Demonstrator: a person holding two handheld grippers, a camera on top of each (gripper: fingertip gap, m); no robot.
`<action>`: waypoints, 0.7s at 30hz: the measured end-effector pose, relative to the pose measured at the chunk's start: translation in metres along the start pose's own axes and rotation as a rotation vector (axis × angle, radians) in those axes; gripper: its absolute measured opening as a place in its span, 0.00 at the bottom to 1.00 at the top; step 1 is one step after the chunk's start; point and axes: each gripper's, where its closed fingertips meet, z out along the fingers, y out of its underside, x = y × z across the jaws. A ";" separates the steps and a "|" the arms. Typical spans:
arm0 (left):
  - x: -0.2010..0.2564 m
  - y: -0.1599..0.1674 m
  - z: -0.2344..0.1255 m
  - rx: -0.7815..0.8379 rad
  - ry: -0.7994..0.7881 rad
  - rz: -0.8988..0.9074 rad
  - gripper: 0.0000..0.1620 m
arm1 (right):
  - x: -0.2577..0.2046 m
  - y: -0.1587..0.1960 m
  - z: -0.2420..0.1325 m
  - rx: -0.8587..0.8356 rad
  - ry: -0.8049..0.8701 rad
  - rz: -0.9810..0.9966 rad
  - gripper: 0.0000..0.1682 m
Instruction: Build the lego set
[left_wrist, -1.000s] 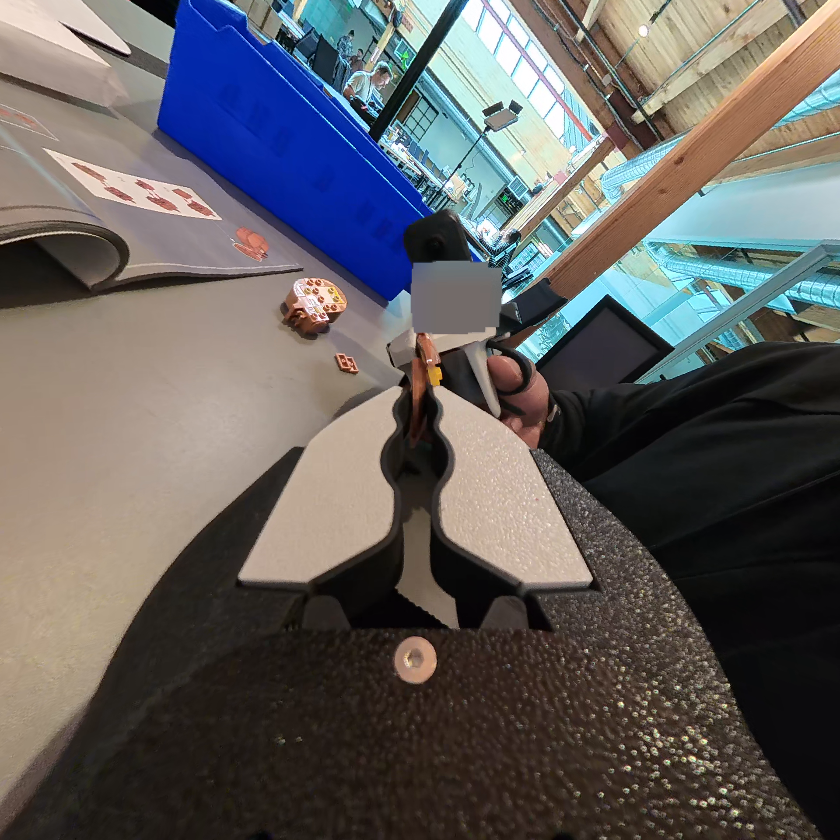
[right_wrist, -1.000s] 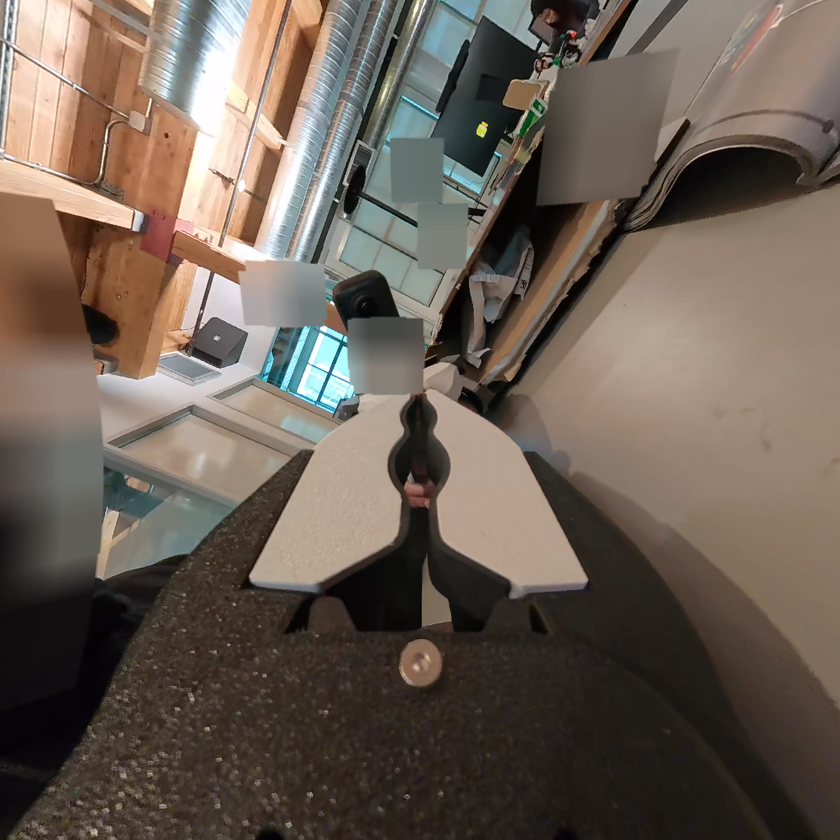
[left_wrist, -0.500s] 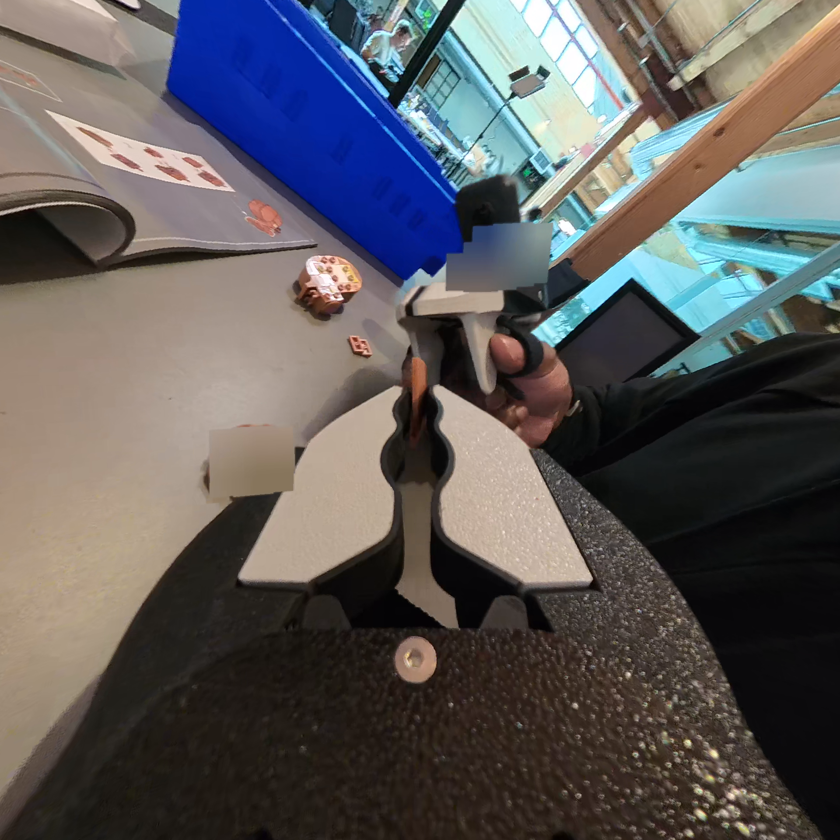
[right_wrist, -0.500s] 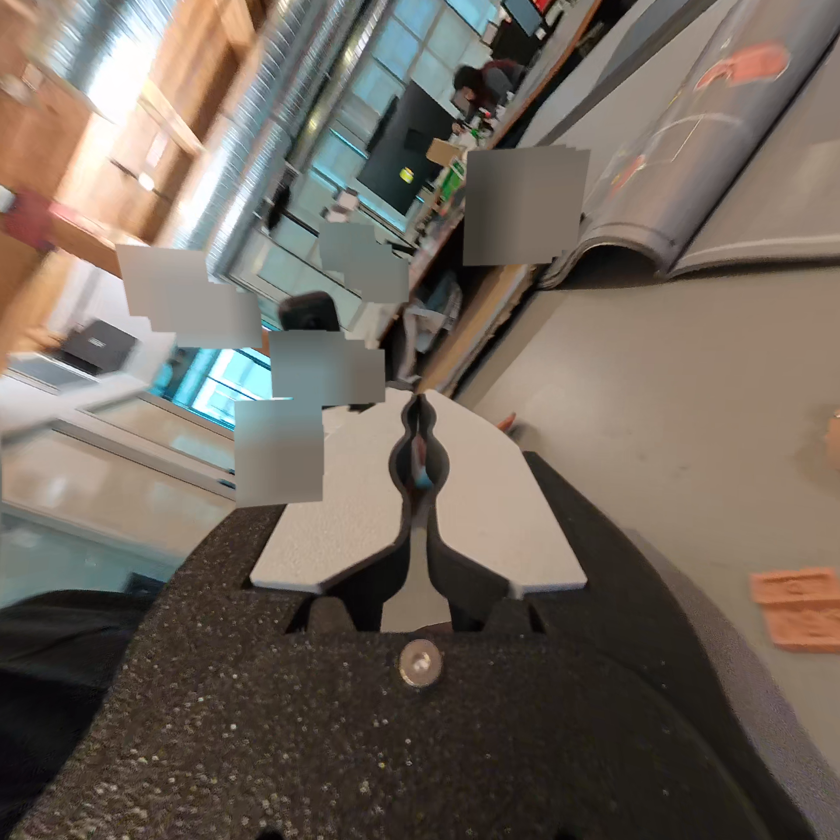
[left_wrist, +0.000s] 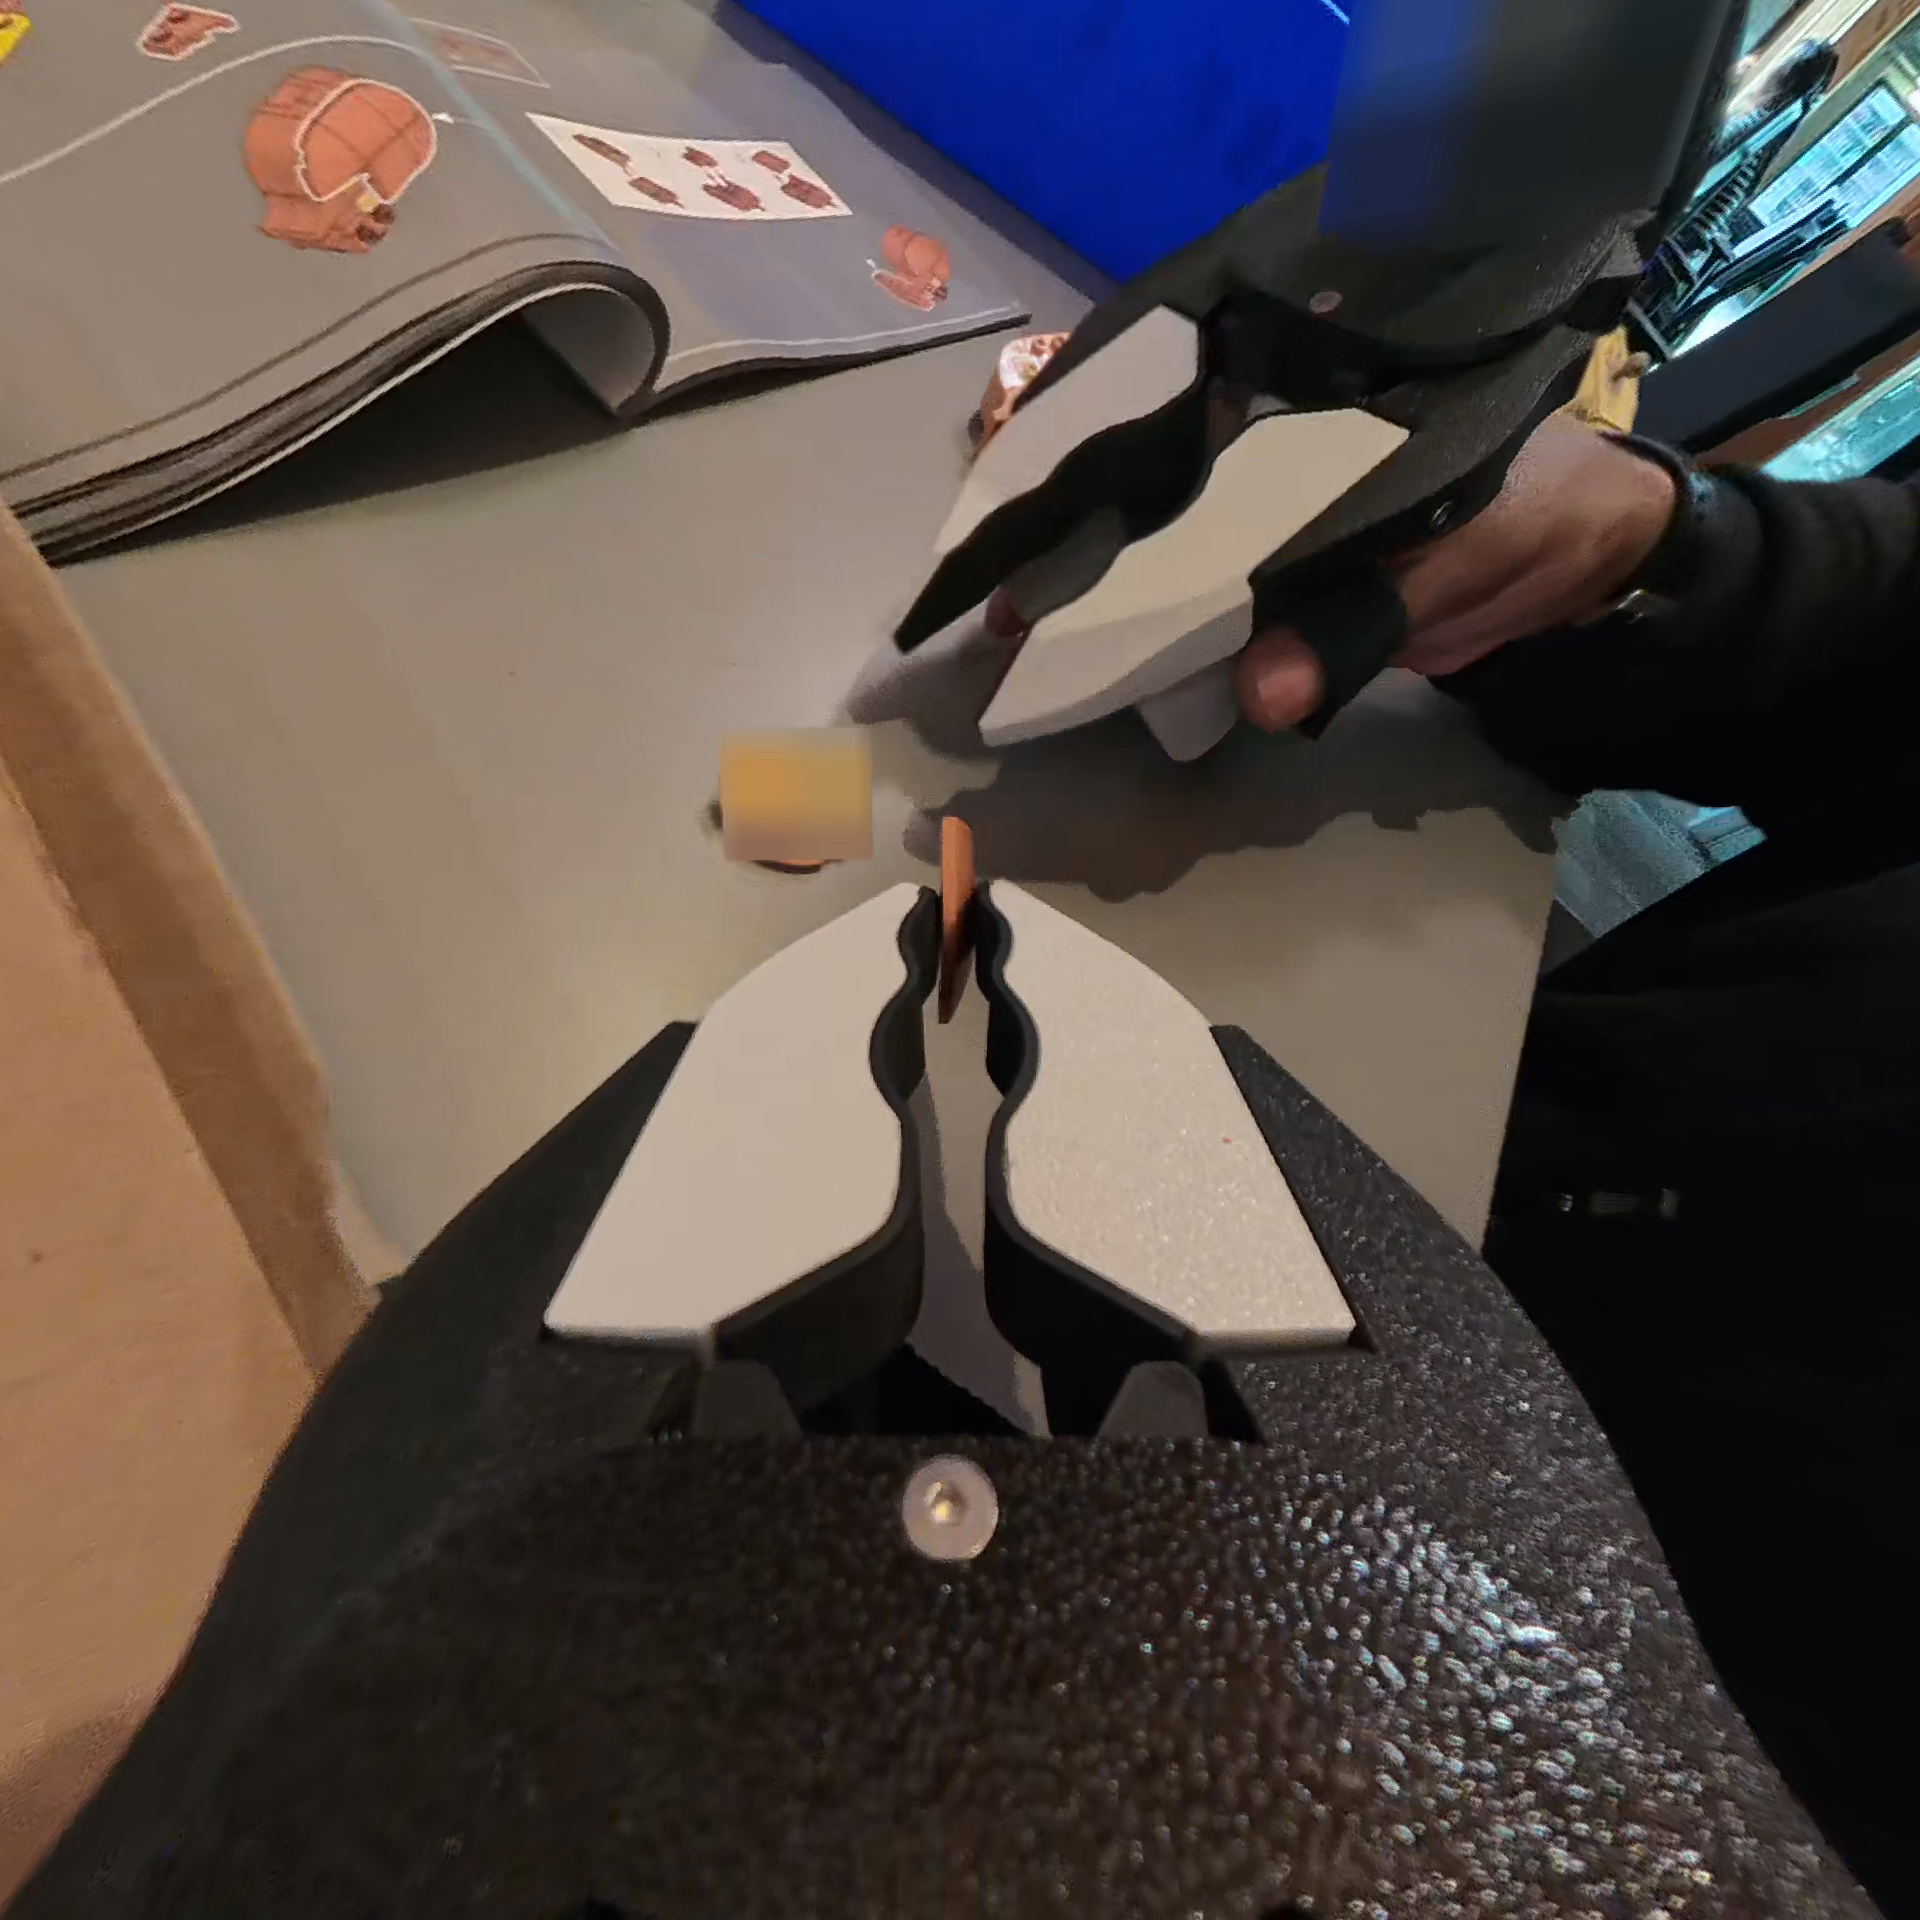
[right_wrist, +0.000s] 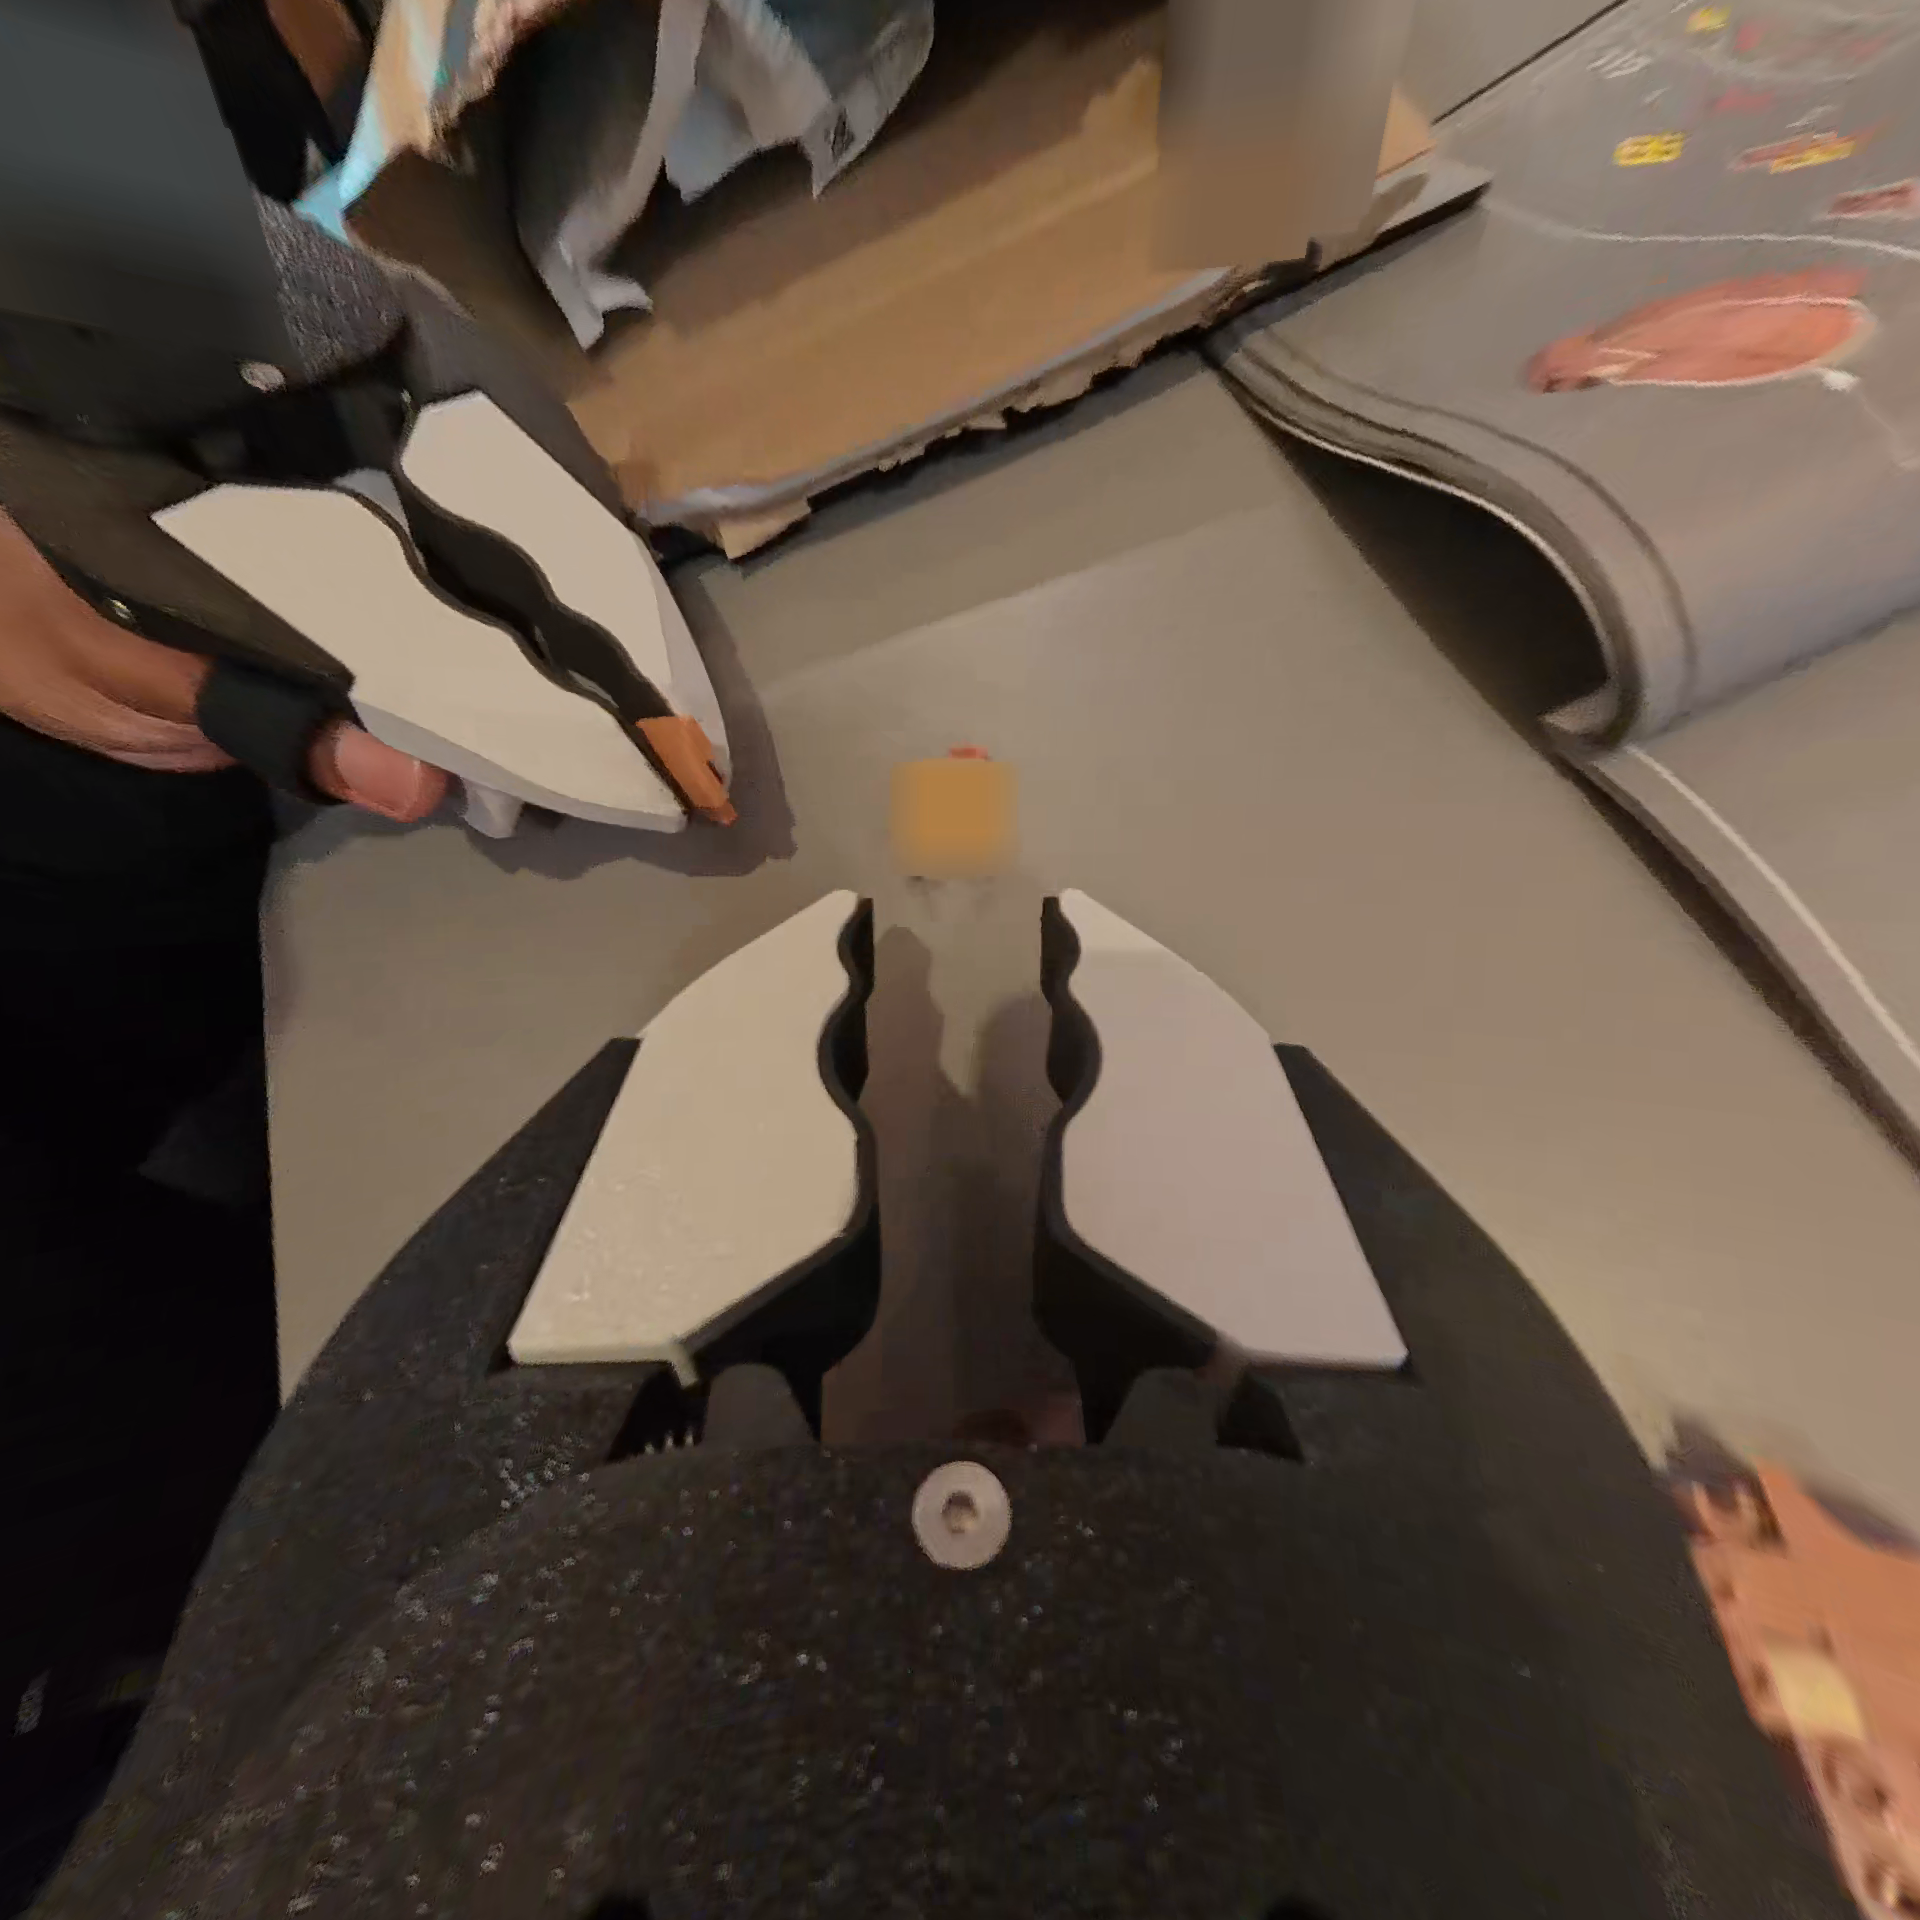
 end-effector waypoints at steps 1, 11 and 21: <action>-0.001 0.000 0.000 0.003 -0.001 -0.002 0.03 | -0.001 -0.001 0.007 -0.032 0.001 -0.025 0.19; 0.002 -0.002 -0.004 0.028 0.049 -0.006 0.03 | -0.002 0.002 0.038 -0.204 0.077 -0.311 0.23; 0.006 -0.003 -0.006 0.033 0.102 -0.022 0.03 | -0.007 0.000 0.044 -0.279 0.073 -0.466 0.19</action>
